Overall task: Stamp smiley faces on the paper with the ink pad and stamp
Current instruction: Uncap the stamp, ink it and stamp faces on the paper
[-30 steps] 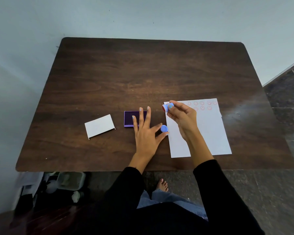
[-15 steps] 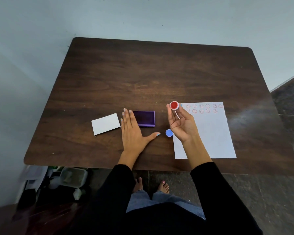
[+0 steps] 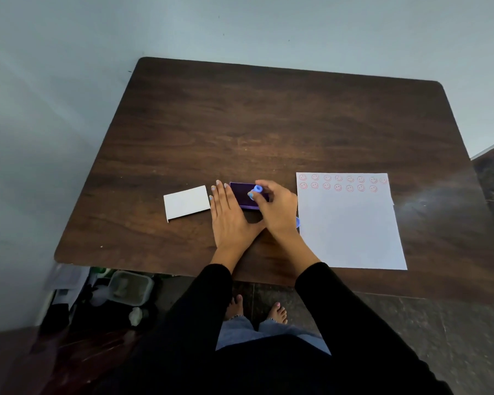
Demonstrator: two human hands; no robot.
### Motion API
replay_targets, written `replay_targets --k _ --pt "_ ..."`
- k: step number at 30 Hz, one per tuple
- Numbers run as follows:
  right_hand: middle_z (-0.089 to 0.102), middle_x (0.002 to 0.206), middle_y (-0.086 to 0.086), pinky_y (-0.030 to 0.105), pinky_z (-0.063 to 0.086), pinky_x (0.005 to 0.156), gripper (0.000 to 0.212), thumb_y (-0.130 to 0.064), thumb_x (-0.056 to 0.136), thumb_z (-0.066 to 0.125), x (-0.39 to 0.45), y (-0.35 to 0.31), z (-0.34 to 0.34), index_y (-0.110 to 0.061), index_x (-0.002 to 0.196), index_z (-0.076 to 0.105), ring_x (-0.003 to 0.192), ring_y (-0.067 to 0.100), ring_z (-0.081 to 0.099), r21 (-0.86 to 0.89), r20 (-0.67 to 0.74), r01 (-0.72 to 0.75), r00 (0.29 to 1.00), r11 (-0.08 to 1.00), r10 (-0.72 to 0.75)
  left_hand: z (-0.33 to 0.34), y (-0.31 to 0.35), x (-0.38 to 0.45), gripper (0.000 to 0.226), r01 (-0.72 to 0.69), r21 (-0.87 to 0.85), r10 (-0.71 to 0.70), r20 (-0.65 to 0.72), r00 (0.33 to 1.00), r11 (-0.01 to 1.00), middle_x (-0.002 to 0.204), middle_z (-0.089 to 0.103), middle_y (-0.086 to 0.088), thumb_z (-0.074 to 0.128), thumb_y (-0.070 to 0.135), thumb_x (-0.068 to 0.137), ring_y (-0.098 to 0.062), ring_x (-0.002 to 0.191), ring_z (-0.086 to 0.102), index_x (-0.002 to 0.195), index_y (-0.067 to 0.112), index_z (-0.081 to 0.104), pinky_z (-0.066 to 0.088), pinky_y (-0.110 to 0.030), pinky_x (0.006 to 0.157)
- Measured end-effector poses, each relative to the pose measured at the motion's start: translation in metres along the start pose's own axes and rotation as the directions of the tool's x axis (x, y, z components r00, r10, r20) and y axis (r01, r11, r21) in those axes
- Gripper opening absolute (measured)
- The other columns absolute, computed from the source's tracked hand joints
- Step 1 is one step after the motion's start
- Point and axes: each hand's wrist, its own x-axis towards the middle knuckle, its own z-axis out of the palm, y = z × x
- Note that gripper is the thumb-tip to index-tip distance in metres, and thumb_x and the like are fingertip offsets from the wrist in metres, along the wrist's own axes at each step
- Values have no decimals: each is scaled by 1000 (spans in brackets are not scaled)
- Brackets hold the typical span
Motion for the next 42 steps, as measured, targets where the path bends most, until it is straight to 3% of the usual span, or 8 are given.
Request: replay_targets --k 3,10,21,26,31,36,42 --pt "71 111 6 24 45 86 31 -21 84 67 -3 7 5 -13 114 66 102 18 62 -111 3 39 999 993 -39 2 1 1 115 8 21 -7 -6 1000 1000 158 4 -19 64 60 68 -28 147 -2 147 0 6 -3 -37 118" --pt "69 112 9 18 37 84 32 -18 84 68 -4 9 7 -11 115 65 104 21 60 -175 10 94 996 980 -94 4 1 2 107 17 74 -16 -16 1000 997 157 3 -22 51 62 73 -31 147 -1 146 -2 7 -2 -39 119" --pt "71 97 12 28 43 77 22 -19 78 74 3 7 2 -5 94 67 92 24 60 -178 43 151 988 972 -146 4 2 1 104 11 95 -10 -15 1000 995 157 5 -22 51 62 75 -31 147 1 146 -1 10 1 -40 119" --pt "71 104 12 23 38 81 26 -14 82 68 -1 7 4 -5 106 66 97 25 60 -176 30 148 989 973 -145 2 4 0 98 3 84 -2 -19 1000 996 156 8 -24 48 57 76 -32 147 3 145 -3 13 3 -41 119" --pt "70 102 12 25 40 79 24 -17 81 70 2 4 3 -6 102 66 96 25 59 -210 52 137 990 968 -128 4 2 0 99 3 85 -1 -23 1000 996 157 8 -23 47 58 76 -32 147 4 145 -3 13 2 -40 119" --pt "67 109 16 30 45 84 28 -13 86 64 -3 5 6 -6 112 62 101 27 59 -209 55 123 992 970 -114 5 2 -1 100 6 97 -1 -45 999 995 157 8 -23 21 61 69 -31 147 3 145 -3 13 1 -40 119" --pt "69 100 12 31 45 80 20 -15 82 68 1 5 6 -6 100 63 94 24 58 -220 41 148 989 964 -143 6 2 0 100 -4 103 8 -42 999 995 157 7 -23 19 61 69 -32 147 3 145 -3 12 1 -40 119"
